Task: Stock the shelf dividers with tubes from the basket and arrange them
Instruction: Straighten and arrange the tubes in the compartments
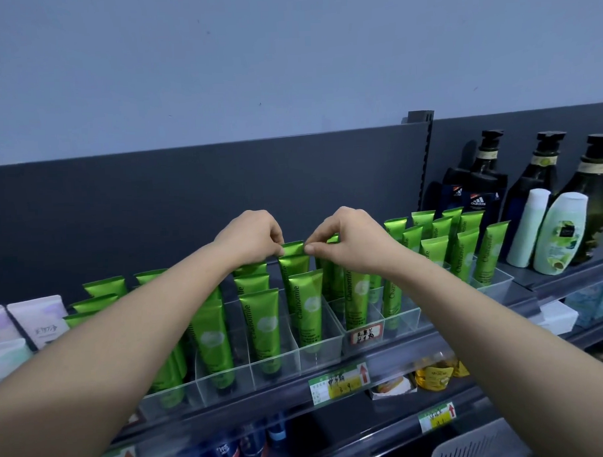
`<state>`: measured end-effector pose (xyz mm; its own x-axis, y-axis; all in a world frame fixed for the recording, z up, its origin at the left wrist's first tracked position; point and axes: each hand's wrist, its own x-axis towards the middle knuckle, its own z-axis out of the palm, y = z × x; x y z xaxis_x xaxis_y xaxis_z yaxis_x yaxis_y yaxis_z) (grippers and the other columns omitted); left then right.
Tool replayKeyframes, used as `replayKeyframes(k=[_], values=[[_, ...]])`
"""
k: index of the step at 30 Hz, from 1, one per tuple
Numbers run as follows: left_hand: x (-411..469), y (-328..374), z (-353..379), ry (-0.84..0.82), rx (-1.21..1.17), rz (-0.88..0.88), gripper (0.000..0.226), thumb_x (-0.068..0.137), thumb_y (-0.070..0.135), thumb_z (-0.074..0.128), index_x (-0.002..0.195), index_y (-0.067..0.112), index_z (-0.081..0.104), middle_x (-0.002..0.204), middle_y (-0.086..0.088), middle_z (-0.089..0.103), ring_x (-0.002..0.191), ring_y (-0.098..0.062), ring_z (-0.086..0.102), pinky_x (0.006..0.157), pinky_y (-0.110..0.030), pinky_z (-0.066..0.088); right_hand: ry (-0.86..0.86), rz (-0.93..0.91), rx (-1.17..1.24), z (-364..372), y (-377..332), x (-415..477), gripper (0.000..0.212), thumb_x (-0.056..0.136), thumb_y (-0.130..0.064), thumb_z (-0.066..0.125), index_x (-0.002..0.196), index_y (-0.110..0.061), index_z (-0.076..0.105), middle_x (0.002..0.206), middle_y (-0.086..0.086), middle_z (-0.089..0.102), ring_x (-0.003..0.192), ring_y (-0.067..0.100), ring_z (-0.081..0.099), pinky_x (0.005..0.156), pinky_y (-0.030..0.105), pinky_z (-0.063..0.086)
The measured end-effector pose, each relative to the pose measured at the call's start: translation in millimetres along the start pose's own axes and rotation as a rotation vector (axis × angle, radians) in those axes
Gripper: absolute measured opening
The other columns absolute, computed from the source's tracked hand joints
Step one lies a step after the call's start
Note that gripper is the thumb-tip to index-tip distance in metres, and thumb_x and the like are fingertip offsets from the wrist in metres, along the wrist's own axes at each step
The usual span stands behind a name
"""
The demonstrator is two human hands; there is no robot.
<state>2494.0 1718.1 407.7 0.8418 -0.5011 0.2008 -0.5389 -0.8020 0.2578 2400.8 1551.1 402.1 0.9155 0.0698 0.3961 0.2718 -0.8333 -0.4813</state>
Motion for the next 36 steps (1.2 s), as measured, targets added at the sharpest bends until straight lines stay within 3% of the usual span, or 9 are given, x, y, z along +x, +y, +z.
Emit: replayKeyframes(k=[2,6,10,20,23,26,29,33,36], values=[[-1,0,-1,0.001,0.005,0.002,0.004,0.08,0.025,0.074,0.082,0.022,0.073,0.083,0.007,0.068,0.084,-0.016,0.063,0.076,-0.035,0.053,-0.054,-0.001,0.037,-5,-2,-6,0.012,0.081,-0.035,0.072,0.082,-0.023,0.077,0.088,-0.009,0.074,0.091,0.004,0.063,0.083,0.023,0.049],[-2,-1,-2,0.007,0.0,-0.012,0.005,0.079,0.025,0.075,0.082,0.022,0.075,0.082,0.008,0.068,0.084,-0.015,0.063,0.078,-0.036,0.054,-0.128,-0.013,0.056,-6,-3,-13,0.011,0.075,-0.033,0.079,0.081,-0.023,0.077,0.081,-0.01,0.072,0.083,-0.001,0.062,0.075,0.012,0.046],[-4,-1,-3,0.0,0.007,-0.021,0.005,0.08,0.027,0.074,0.08,0.023,0.074,0.082,0.008,0.068,0.084,-0.015,0.063,0.077,-0.036,0.054,-0.118,-0.006,0.023,-2,-1,-15,0.004,0.077,-0.024,0.078,0.081,-0.022,0.077,0.083,-0.006,0.074,0.084,0.005,0.064,0.082,0.022,0.049],[-2,2,-8,-0.01,0.047,-0.014,0.013,0.081,0.036,0.071,0.083,0.024,0.074,0.086,0.007,0.069,0.085,-0.016,0.062,0.075,-0.034,0.053,-0.072,0.001,-0.041,2,-6,-20,0.013,0.077,-0.026,0.078,0.088,-0.019,0.078,0.089,-0.005,0.074,0.088,0.006,0.064,0.081,0.017,0.043],[-2,5,-10,0.026,0.025,0.009,0.01,0.082,0.037,0.069,0.081,0.028,0.073,0.088,0.007,0.07,0.088,-0.018,0.063,0.08,-0.038,0.054,-0.038,-0.006,-0.063,-4,-5,-23,0.023,0.079,-0.029,0.076,0.099,-0.019,0.076,0.099,-0.007,0.072,0.087,-0.004,0.057,0.076,0.007,0.038],[-3,16,-12,0.051,-0.043,0.104,0.009,0.085,0.031,0.067,0.086,0.027,0.075,0.091,0.009,0.071,0.09,-0.016,0.063,0.083,-0.038,0.053,0.067,0.016,-0.102,-17,5,-25,0.019,0.084,-0.022,0.071,0.102,-0.018,0.075,0.103,-0.005,0.073,0.081,-0.013,0.049,0.071,-0.003,0.03],[-3,34,-11,0.043,-0.083,0.207,0.012,0.086,0.025,0.066,0.093,0.022,0.076,0.095,0.008,0.072,0.092,-0.012,0.063,0.085,-0.034,0.052,0.112,0.063,-0.187,-25,19,-30,0.018,0.085,-0.018,0.069,0.101,-0.018,0.075,0.103,-0.004,0.072,0.091,0.0,0.054,0.077,0.008,0.033],[3,53,-2,-0.004,-0.081,0.258,0.019,0.084,0.026,0.07,0.103,0.022,0.074,0.101,0.007,0.071,0.096,-0.011,0.063,0.088,-0.03,0.05,0.078,0.077,-0.249,-23,38,-35,0.015,0.083,-0.022,0.07,0.096,-0.025,0.076,0.093,-0.011,0.072,0.102,0.013,0.053,0.09,0.034,0.046],[10,62,9,-0.028,-0.012,0.246,0.027,0.083,0.028,0.071,0.109,0.023,0.071,0.108,0.005,0.07,0.102,-0.015,0.062,0.091,-0.036,0.05,0.045,0.052,-0.252,-24,48,-36,0.016,0.082,-0.02,0.07,0.096,-0.026,0.076,0.093,-0.011,0.072,0.098,0.011,0.049,0.089,0.032,0.045]])
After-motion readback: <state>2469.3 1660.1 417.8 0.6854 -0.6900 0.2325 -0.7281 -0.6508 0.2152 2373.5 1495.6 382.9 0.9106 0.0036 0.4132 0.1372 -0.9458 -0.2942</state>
